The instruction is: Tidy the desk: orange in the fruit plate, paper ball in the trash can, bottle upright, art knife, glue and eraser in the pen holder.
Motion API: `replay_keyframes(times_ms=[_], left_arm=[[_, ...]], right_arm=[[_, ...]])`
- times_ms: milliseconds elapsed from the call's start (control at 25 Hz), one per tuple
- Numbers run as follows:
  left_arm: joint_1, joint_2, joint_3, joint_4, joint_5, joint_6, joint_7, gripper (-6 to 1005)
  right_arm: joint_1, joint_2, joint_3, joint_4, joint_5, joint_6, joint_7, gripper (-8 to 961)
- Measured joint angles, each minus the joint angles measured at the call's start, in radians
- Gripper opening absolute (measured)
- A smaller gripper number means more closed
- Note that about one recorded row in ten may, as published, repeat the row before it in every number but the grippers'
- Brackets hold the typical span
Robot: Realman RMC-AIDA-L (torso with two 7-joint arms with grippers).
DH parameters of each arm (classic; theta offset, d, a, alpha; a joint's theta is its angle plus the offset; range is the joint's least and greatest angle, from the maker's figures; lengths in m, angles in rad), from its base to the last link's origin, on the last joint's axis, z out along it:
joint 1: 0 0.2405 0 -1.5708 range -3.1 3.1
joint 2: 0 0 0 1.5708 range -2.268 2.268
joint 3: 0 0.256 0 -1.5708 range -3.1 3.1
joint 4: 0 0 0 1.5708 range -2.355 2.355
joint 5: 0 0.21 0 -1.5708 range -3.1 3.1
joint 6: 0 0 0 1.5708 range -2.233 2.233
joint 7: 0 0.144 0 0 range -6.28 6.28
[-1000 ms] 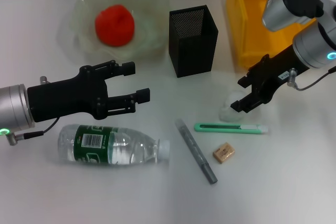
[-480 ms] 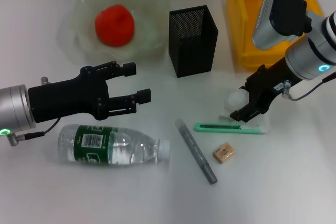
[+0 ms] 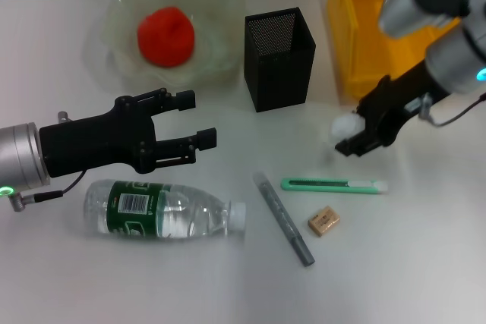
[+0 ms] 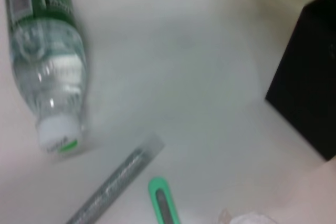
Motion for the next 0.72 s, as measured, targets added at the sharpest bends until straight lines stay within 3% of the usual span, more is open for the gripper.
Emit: replay_keyframes(times_ms=[280, 320, 400, 520, 680, 720], left_arm=[[0.000, 0.001, 0.000, 0.001, 0.000, 0.000, -0.003, 813], [0.000, 0.001, 0.001, 0.001, 0.000, 0.000, -0.006, 813], [0.000, 0.001, 0.002, 0.001, 0.000, 0.000, -0.006, 813], [0.000, 0.001, 0.004, 0.001, 0.000, 0.000, -0.007, 812], [0.000, 0.001, 0.005, 0.001, 0.000, 0.000, -0.008, 812], [0.000, 0.001, 0.005, 0.001, 0.000, 0.000, -0.008, 812]], right_arm=[[0.027, -0.015, 0.184, -0.104, 0.000, -0.144, 0.035, 513], [0.031, -0.027, 0.250, -0.135, 0.001, -0.166, 0.057, 513], [0.032, -0.032, 0.278, -0.147, 0.002, -0.170, 0.067, 514], [0.033, -0.048, 0.427, -0.175, 0.005, -0.125, 0.097, 514], [0.024, -0.055, 0.481, -0.171, 0.006, -0.034, 0.139, 513], [0.009, -0.055, 0.491, -0.161, 0.006, 0.045, 0.169, 515]])
